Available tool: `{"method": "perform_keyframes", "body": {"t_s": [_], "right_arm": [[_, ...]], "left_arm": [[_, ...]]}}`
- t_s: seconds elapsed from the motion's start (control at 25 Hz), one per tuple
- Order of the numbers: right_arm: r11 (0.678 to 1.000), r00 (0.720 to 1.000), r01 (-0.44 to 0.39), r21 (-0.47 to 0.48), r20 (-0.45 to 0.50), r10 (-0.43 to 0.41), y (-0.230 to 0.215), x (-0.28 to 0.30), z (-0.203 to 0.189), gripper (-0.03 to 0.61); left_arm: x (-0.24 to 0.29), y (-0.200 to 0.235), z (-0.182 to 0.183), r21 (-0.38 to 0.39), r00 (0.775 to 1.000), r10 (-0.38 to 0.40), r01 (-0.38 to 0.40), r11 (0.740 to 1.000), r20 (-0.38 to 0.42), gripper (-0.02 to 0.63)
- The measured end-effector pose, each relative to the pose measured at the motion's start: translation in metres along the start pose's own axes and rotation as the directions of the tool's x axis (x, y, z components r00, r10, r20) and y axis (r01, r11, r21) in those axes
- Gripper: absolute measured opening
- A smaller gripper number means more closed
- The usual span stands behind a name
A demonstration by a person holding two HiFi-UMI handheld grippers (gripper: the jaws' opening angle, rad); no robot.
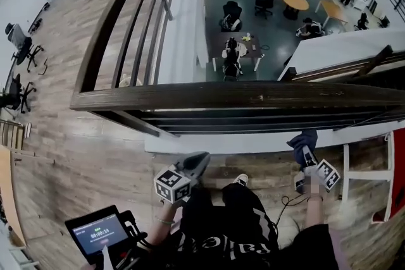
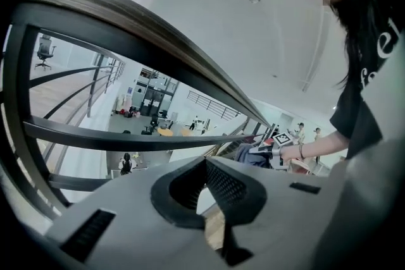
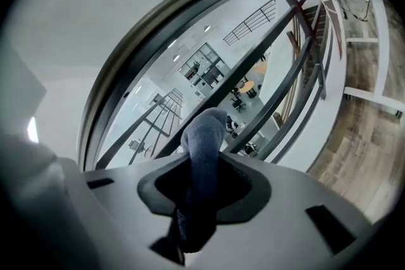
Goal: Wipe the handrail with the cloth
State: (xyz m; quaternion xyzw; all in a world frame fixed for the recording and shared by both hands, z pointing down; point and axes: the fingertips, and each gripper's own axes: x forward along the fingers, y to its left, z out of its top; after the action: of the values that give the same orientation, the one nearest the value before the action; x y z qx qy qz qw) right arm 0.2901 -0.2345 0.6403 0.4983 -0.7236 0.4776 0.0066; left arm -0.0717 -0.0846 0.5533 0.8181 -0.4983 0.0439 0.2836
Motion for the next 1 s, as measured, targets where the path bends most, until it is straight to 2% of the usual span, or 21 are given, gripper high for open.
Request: {"method": "perform_keyframes", "body": {"t_s": [0.28, 0.44, 0.6, 0.72, 0.88, 1.0], "right_arm": [[0.994, 0.986, -0.107, -0.020, -0.134, 0.103, 0.061, 0.048, -0.108, 0.092], [0.985, 0.964, -0.167, -0.049, -0.218, 0.153, 0.138, 0.079, -0.194, 0.092], [0.968, 0.927, -0.226, -0.108, -0.328, 0.180, 0.193, 0.112, -0.266, 0.092], [0.951, 0.894, -0.273, -0.143, -0.402, 0.196, 0.214, 0.134, -0.305, 0.092], [0.930, 0.854, -0.328, -0.168, -0.474, 0.215, 0.261, 0.169, -0.352, 0.092], [0.912, 0.825, -0.365, -0.187, -0.519, 0.224, 0.293, 0.199, -0.386, 0.092]], "left_arm": [[-0.036, 0.033, -0.039, -0.008, 1.000, 0.000, 0.000, 1.000, -0.004, 0.000], [-0.093, 0.077, -0.053, -0.002, 1.000, -0.004, 0.004, 1.000, -0.019, 0.000], [-0.129, 0.114, -0.075, -0.007, 1.000, 0.008, -0.008, 1.000, -0.031, 0.000], [-0.140, 0.125, -0.095, -0.020, 0.998, 0.032, -0.033, 0.999, -0.052, 0.000], [-0.161, 0.148, -0.107, -0.064, 0.999, 0.035, -0.036, 0.997, -0.022, 0.000], [-0.174, 0.170, -0.117, -0.077, 0.997, 0.060, -0.063, 0.995, -0.039, 0.000]]}}
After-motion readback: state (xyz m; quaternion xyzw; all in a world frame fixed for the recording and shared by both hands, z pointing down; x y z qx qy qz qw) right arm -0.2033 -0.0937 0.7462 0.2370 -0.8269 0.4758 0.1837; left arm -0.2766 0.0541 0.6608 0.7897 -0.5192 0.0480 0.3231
